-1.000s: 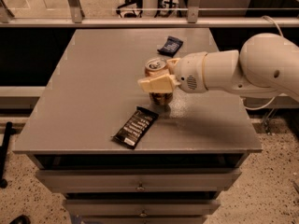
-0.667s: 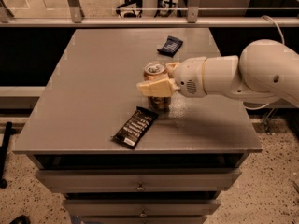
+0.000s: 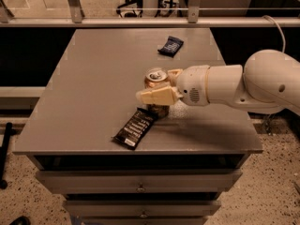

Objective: Move orange can near rxbar chocolate

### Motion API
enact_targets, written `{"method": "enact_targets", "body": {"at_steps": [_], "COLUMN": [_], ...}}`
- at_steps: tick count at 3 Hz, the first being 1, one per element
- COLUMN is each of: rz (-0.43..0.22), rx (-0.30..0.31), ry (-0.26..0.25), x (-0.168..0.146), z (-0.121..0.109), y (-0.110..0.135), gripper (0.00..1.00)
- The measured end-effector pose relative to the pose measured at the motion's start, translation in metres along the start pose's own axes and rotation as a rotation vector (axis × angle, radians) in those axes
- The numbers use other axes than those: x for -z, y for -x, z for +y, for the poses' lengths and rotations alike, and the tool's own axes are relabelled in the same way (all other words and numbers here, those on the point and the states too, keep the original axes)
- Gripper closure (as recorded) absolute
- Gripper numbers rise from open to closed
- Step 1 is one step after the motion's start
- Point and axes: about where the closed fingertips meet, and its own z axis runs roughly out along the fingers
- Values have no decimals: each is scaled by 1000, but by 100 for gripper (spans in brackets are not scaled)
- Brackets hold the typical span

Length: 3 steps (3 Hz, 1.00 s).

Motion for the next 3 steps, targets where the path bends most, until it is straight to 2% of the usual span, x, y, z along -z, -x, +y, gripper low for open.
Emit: {"method": "enact_targets", "body": {"at_steps": [1,2,3], "rz": [2,21,36], "rx": [-10,-14,57], "ry": [6,3,-50], "x": [7,18,67], "z": [5,2,-29], "y": [-7,-20,-46], "gripper": [0,0,0]}}
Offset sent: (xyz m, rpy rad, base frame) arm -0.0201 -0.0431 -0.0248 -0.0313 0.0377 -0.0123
